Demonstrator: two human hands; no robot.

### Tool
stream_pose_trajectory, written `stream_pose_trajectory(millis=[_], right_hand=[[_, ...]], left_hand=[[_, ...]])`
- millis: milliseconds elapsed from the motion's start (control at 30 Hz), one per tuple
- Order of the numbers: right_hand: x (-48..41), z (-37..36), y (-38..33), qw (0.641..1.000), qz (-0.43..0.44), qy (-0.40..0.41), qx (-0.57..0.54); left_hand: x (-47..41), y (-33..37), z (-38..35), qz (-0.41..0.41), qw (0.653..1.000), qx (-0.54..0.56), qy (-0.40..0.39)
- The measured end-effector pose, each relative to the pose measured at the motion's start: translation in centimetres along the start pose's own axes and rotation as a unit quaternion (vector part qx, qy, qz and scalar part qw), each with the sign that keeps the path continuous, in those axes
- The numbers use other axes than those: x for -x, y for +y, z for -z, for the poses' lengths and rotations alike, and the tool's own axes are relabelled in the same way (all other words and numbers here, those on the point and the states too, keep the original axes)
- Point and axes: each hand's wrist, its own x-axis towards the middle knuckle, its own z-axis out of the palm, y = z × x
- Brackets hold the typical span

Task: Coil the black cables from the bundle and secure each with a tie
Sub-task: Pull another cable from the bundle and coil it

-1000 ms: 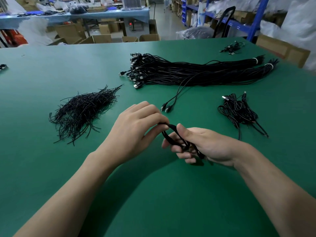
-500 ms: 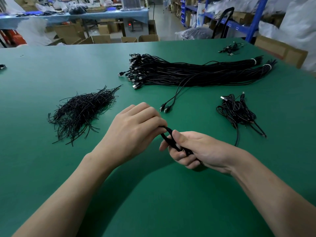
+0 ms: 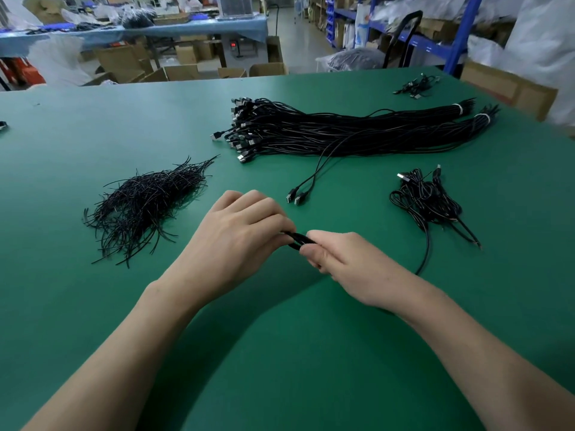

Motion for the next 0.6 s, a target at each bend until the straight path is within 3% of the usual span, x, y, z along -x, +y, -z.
stream_pose_trajectory(millis=[67,167,267,333,433,600], right_hand=[[0.0,0.1,-0.2,0.987,-0.004,0.021,0.162],[-0.3,-0.2,-0.5,0.952,0.014,0.051,0.302],[-0.7,-0.8,-0.6,0.927,0.025,0.046,0.371],[-0.7,-1.0,-0.6,0.921,0.027,0.033,0.388],[-0.5,-0.8,-1.1,0.935,0.043,0.024,0.351],[-0.1,0.5,-0.6,0.974,0.028,-0.025,0.222]], left_hand=[[-0.1,0.1,0.2,0.014,0.997,-0.037,-0.061],[-0.4,0.9,0.3,0.057,0.976,-0.071,-0.199],[-1.1,1.6,-0.2,0.085,0.950,0.014,-0.299],[-1.2,1.5,-0.7,0.144,0.921,0.133,-0.336],[-0.8,1.2,-1.5,0.164,0.908,0.203,-0.327],[-0.3,1.4,-1.7,0.133,0.932,0.169,-0.292]])
